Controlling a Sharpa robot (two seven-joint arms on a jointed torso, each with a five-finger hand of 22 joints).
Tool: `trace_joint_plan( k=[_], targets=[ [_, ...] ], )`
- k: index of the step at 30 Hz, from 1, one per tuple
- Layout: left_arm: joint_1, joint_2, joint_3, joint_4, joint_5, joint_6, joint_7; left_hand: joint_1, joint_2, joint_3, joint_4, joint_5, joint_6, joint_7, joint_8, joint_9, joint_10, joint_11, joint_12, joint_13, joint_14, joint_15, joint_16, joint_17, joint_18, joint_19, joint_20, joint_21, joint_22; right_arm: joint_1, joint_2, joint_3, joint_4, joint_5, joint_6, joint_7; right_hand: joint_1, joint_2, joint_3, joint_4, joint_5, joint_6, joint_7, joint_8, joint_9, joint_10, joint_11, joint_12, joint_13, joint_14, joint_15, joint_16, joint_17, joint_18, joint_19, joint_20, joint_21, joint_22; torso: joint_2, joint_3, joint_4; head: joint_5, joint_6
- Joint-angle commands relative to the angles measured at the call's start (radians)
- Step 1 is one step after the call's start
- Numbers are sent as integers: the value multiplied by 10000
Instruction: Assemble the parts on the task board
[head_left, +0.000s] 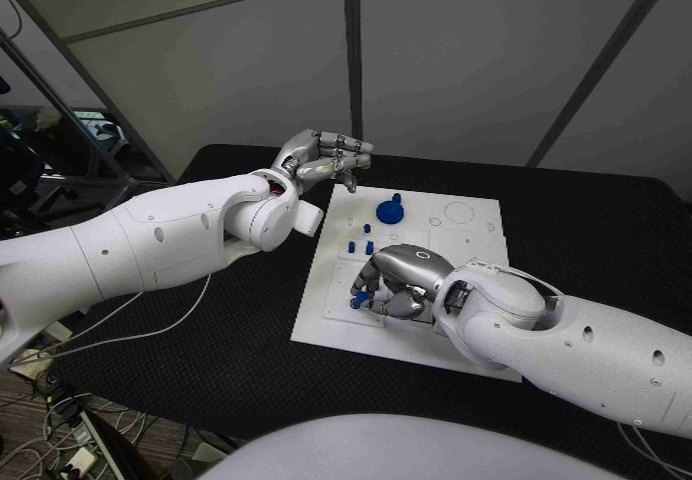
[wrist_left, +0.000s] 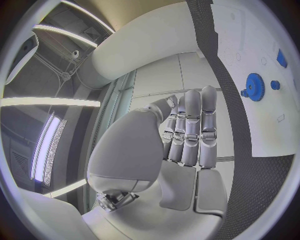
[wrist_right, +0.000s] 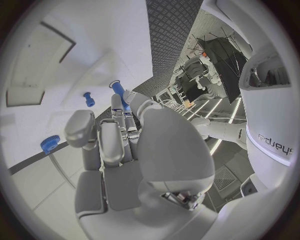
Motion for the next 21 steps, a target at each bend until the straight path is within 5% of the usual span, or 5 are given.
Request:
trace_joint_plan(
  k=[1,21],
  targets=[
    [19,17,7,12,-27,98,132,17,70,22,-29,66,-70,8,-6,-14,-85,-19,39,15,-49,9,-7,-17,-101,-47,22,-46,-4,14,39,-17,-37,-134,189,1,-74,-11,17,-27,73,96,-7,66,74,43,9,-68,15,304,-49,56,-1,-134,37,-39,30,-15,-4,4,0,8,-16],
    [20,-4,8,36,-27,121,114,17,70,22,-29,66,-70,8,-6,-14,-85,-19,39,15,-49,9,-7,-17,-101,-47,22,-46,-4,-32,204,-50,-322,-270,102,-51,-75,-4,27,-30,82,85,-2,56,74,42,12,-89,18,301,-47,51,-13,-128,19,-38,10,-43,0,0,2,76,-59]
  ],
)
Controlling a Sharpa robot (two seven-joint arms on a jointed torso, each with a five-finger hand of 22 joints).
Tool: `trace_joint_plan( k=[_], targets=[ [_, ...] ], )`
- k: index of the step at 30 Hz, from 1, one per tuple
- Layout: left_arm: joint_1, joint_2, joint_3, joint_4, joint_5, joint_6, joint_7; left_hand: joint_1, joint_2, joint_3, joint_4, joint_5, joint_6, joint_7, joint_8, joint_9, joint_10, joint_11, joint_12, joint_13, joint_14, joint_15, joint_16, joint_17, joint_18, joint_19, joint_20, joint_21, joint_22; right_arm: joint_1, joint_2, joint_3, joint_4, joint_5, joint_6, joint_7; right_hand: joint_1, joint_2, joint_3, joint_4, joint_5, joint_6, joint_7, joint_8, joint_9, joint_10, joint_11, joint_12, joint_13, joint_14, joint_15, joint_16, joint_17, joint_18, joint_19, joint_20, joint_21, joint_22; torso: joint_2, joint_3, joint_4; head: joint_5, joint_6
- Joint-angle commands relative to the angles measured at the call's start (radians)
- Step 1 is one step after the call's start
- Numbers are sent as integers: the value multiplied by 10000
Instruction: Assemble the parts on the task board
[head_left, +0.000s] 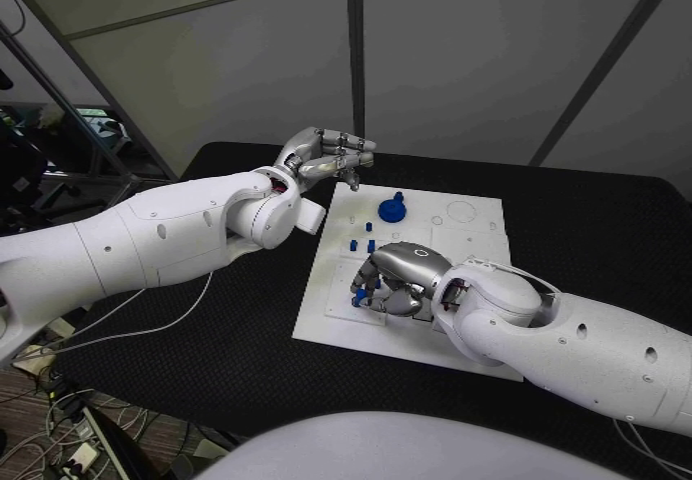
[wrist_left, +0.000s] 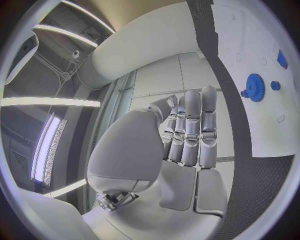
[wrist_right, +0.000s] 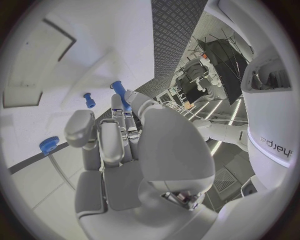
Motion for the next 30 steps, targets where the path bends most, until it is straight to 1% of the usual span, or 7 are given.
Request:
trace_joint_plan(
  k=[1,6,13,18,19,22,30],
  targets=[
    [20,1,8,21,-27,107,114,17,70,22,-29,66,-70,8,-6,-14,-85,-19,39,16,-49,9,-7,-9,-100,-47,22,-46,-4,-34,17,-38,-86,-166,57,-80,-22,49,36,-40,42,42,18,30,-2,43,13,-47,9,301,-47,52,-13,-128,19,-38,10,-8,4,2,2,15,-9],
    [21,6,8,26,-27,111,112,17,70,22,-29,66,-70,8,-6,-14,-85,-19,39,16,-49,9,-7,-9,-100,-47,22,-46,-4,-42,94,-38,-143,-179,18,-50,-20,52,40,-42,46,39,19,27,-2,42,14,-53,10,300,-46,52,-13,-128,19,-38,11,-7,2,0,4,38,-25],
    [22,9,8,41,-27,119,108,17,70,22,-29,66,-70,8,-6,-14,-85,-19,39,16,-49,9,-7,-9,-100,-47,22,-46,-4,-48,155,-38,-230,-183,38,-33,-18,55,44,-43,48,36,19,24,-2,42,14,-58,10,300,-46,52,-14,-129,19,-37,12,-5,4,-16,23,38,-54],
    [23,5,8,47,-27,119,102,17,70,22,-29,66,-70,8,-6,-14,-85,-19,39,16,-49,9,-7,-9,-100,-47,22,-46,-4,-49,172,-39,-236,-181,93,16,-18,55,44,-43,48,36,19,24,-2,42,14,-58,10,300,-46,52,-14,-129,19,-37,12,-5,10,-19,29,45,-67],
    [24,6,8,48,-27,119,102,17,70,22,-29,66,-70,8,-6,-14,-85,-19,39,16,-49,9,-7,-9,-100,-47,22,-46,-4,-49,176,-40,-230,-180,97,32,-18,55,44,-43,48,36,19,24,-2,42,14,-58,10,300,-46,52,-14,-129,19,-37,12,-5,9,-25,35,45,-75],
    [25,8,8,47,-27,119,100,17,70,22,-29,66,-70,8,-6,-14,-85,-19,39,16,-49,9,-7,-9,-100,-47,22,-46,-4,-51,185,-40,-205,-171,100,75,-13,60,52,-50,53,33,21,20,-2,44,15,-69,13,300,-45,56,-7,-128,15,-36,10,-8,1,-20,35,59,-96],
    [26,8,8,45,-27,121,100,17,70,22,-29,66,-70,8,-6,-14,-85,-19,39,16,-49,9,-7,-9,-100,-47,22,-46,-4,-63,178,-41,-147,-164,56,124,-13,60,52,-50,53,33,21,20,-2,44,15,-69,13,300,-45,56,-7,-128,15,-36,10,-8,0,-23,36,63,-100]
  ],
)
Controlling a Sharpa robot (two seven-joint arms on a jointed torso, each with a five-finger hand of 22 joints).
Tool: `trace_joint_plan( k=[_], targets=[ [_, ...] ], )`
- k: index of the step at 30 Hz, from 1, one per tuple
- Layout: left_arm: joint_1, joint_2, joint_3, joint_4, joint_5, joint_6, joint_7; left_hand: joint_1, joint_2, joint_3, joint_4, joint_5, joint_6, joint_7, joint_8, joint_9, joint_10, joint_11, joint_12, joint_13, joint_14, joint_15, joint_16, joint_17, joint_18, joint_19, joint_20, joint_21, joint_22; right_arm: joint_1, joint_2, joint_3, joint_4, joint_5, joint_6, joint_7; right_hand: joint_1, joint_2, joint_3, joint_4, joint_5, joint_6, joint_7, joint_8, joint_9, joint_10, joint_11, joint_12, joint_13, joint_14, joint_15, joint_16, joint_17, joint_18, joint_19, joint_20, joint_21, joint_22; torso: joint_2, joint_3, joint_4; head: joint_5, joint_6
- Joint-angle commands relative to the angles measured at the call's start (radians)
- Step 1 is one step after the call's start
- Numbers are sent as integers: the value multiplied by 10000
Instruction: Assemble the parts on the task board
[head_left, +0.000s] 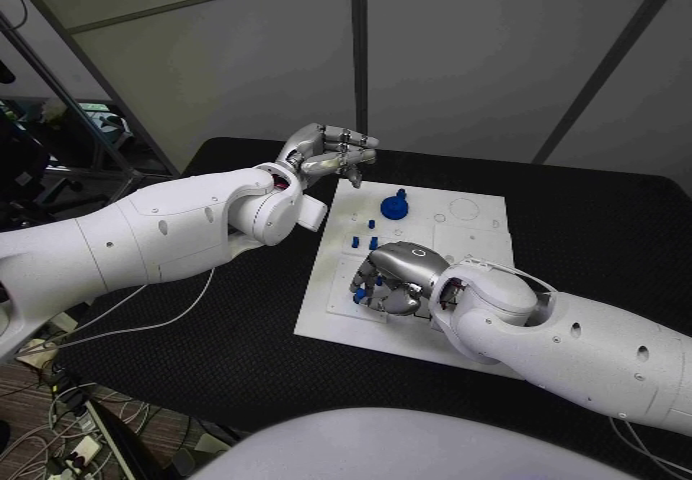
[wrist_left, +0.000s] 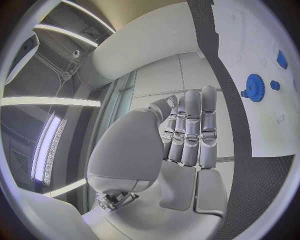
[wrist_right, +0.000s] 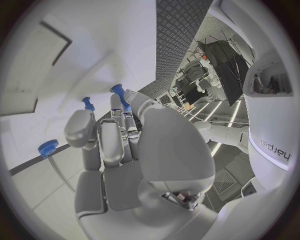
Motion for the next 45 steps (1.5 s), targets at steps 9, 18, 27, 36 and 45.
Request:
trace_joint_plan(
  k=[9,18,27,36,45],
  targets=[
    [22,11,7,23,-26,104,97,17,70,22,-29,66,-70,8,-6,-14,-85,-19,39,17,-49,9,-7,-11,-100,-47,23,-46,-4,-7,2,1,44,-48,313,-26,-35,45,18,-25,15,35,13,-19,17,45,23,-71,11,294,-37,48,-26,-124,-4,-32,-7,-32,1,-9,13,-7,2],
    [22,15,7,15,-26,128,66,17,70,22,-29,66,-70,8,-6,-14,-85,-19,39,17,-49,9,-7,-11,-100,-47,23,-46,-4,-7,-1,1,-9,-54,350,-204,-381,-306,10,110,-19,-1884,226,-407,-452,-529,233,-603,-63,284,154,134,59,-80,-169,149,-148,-201,3,-9,16,-23,22],
    [22,24,7,-3,-26,156,47,17,70,22,-29,66,-70,8,-6,-14,-85,-19,39,17,-49,9,-7,-11,-100,-47,23,-46,-4,-8,-42,1,48,-230,-297,-89,-370,-462,-29,62,-33,-2657,122,-408,-502,-539,139,-624,-32,276,77,162,64,-82,-160,99,-125,-165,0,-11,25,-55,48],
    [21,20,6,-31,-26,164,46,-5,70,38,-44,61,-72,12,8,-13,-96,-14,70,21,-54,13,-8,-26,-103,-52,24,-40,2,-20,-272,3,337,-299,-1302,212,-403,-511,-79,63,38,-2655,127,-340,-460,-360,98,-533,27,273,45,171,73,-85,-149,70,-111,-146,7,0,21,-61,84],
    [17,-52,3,-55,-26,148,42,-5,70,38,-44,61,-72,12,8,-13,-96,-14,70,21,-54,13,-8,-26,-103,-52,24,-40,2,31,-1603,24,1375,677,-1992,330,-629,-533,-256,209,73,-1807,232,55,-291,140,158,-205,240,273,78,190,91,-101,-134,68,-95,-116,-33,-26,16,-265,225]
  ],
)
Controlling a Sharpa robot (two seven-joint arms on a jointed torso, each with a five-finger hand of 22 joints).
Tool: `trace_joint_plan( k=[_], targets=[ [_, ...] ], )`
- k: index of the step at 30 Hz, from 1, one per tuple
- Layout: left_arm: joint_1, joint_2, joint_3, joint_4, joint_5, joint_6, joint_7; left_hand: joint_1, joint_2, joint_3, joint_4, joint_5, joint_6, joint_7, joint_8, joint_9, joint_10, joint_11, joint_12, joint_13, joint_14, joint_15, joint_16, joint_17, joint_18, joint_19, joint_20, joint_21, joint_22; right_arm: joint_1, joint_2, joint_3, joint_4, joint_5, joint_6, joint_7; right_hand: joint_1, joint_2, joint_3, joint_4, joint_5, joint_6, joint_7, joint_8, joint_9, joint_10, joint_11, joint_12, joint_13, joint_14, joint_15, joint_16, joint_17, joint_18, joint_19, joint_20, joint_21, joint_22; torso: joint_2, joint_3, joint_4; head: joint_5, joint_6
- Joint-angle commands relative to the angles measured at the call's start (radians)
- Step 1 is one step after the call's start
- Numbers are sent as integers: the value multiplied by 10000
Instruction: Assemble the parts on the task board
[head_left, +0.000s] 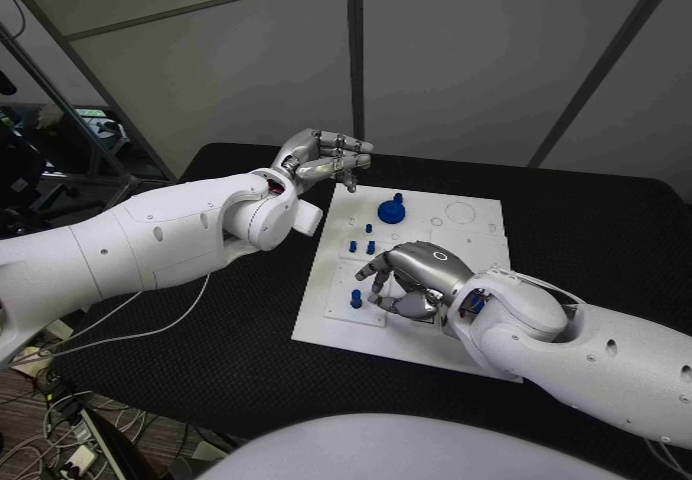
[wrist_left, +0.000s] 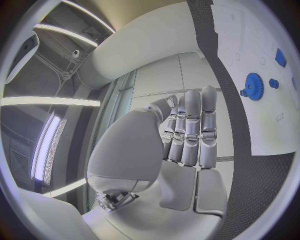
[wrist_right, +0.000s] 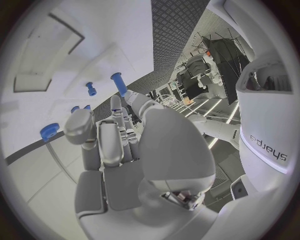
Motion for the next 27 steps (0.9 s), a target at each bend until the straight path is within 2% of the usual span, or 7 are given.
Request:
trace_joint_plan(
  k=[1,7,9,13,17,24,27],
  targets=[
    [15,-47,5,-8,-25,88,58,-5,70,38,-44,61,-72,12,8,-13,-76,6,30,16,-54,13,-8,-9,-104,-52,24,-40,3,101,-605,23,391,1159,-710,83,-278,-24,-213,132,25,435,108,224,78,343,25,259,153,275,-25,70,28,-107,48,-6,36,49,-23,-16,-17,-157,123],
    [9,-143,-9,-9,-25,46,46,-25,73,39,-36,59,-77,17,9,-14,-84,11,35,15,-57,17,-9,-14,-106,-55,27,-41,3,243,-1975,193,935,3174,-774,-299,-634,-184,-1019,304,189,1241,-265,889,332,1438,-381,2133,1506,329,-325,225,257,-139,205,-225,206,295,-89,6,-138,-447,442],
    [0,-175,-30,-5,-25,28,43,-33,73,38,-32,58,-78,17,10,-14,-85,12,37,15,-59,19,-10,-15,-107,-57,28,-41,3,261,-2402,228,1107,3483,-675,-493,-644,-166,-1525,309,429,1293,-389,1180,513,1326,-491,5310,4658,446,-523,597,873,-252,411,-300,475,674,-114,21,-187,-567,519],
    [-14,-205,-92,-13,-25,-2,46,-33,73,38,-32,58,-78,17,10,-14,-85,12,37,15,-59,19,-10,-15,-107,-57,28,-41,3,281,-3199,262,1405,3669,-411,-1062,-1276,123,-2665,1029,1046,1020,-424,1807,977,1066,-504,10113,9673,619,-366,1311,2138,-386,796,-345,1049,1492,-208,27,-271,-871,579],
    [-27,-206,-118,-10,-24,-12,62,-33,73,38,-32,58,-78,17,10,-14,-85,12,37,15,-59,19,-10,-15,-107,-57,28,-41,3,283,-3811,270,1585,3378,-229,-1812,-1461,188,-3297,1487,1341,752,-440,2109,1222,1184,-453,11036,10723,690,-383,1592,2658,-469,979,-322,1330,1887,-254,29,-327,-1294,648],
    [-61,-239,-134,-2,-24,-7,72,-33,73,38,-32,58,-78,17,10,-14,-85,12,37,15,-59,19,-10,-15,-107,-57,28,-41,3,251,-4086,265,1763,2675,-32,-2767,-1352,200,-3897,1878,1465,438,-405,2326,1420,1169,-419,11286,11072,741,-348,1797,3060,-507,1050,-286,1473,2092,-277,78,-421,-1626,619],
    [-71,-248,-136,9,-24,-2,75,-33,73,38,-32,58,-78,17,10,-14,-85,12,37,15,-59,19,-10,-15,-107,-57,28,-41,3,201,-4104,258,1778,2432,174,-3169,-1423,278,-4193,2217,1386,329,-393,2430,1506,1131,-397,11287,11118,742,-328,1823,3113,-505,1039,-264,1482,2107,-286,30,-397,-1741,587]
  ],
)
